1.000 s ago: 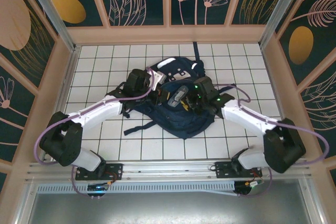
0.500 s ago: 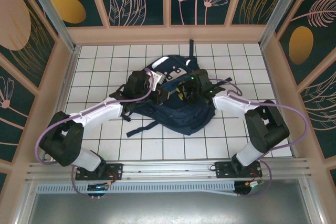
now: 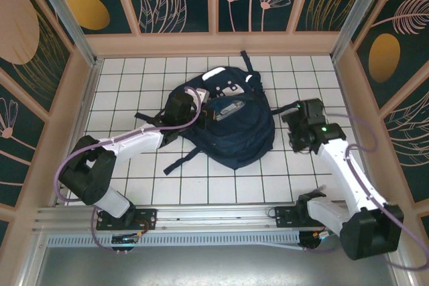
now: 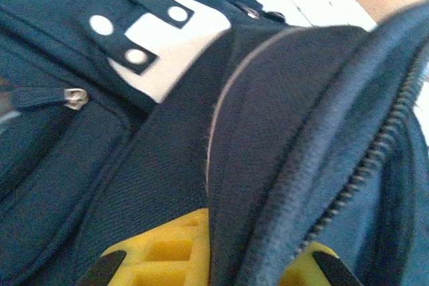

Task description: Pack books, pencil case, and school supplies into a backpack

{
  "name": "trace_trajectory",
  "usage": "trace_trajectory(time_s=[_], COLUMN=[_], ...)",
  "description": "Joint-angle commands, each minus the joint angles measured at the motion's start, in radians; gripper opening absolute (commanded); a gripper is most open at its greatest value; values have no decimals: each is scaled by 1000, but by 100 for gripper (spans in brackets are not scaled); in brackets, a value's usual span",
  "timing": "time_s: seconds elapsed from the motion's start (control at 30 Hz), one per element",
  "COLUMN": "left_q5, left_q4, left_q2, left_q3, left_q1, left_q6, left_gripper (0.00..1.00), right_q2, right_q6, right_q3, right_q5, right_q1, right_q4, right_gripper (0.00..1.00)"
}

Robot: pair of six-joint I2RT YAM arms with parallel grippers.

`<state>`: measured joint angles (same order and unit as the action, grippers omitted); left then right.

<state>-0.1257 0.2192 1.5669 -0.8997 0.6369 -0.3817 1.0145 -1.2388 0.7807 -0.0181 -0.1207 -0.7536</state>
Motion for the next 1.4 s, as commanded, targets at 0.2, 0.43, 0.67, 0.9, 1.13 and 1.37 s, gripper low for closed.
trace_trajectory(time_s=[0.2,0.43,0.67,0.9,1.13,1.37], left_q5=[273,211,206,113,-86,-149], left_q4=[-37,-60,-93,-93,-103,-156], left_q2=[-98,-138,-149,-145,-131,-131], left_q3=[-12,13,2,-35,-89,-104], left_q1=[-60,-74,-75,-74,-74,-74], left_q6=[-54,-54,-34,47,108,178], left_gripper=[0,0,0,0,0,0], right_q2=[-38,53,71,57,-7,114], right_q6=[11,-15,65,-45,5,19], right_q3=[-282,-369,-322,-173,-218,-270], right_q5=[-32,-19,-15,-210,-242,-151], right_q1=[278,291,272,329,718,833], right_q4=[-141,-8,97,-185,-160,-104], right_gripper=[83,84,79,85,91,96])
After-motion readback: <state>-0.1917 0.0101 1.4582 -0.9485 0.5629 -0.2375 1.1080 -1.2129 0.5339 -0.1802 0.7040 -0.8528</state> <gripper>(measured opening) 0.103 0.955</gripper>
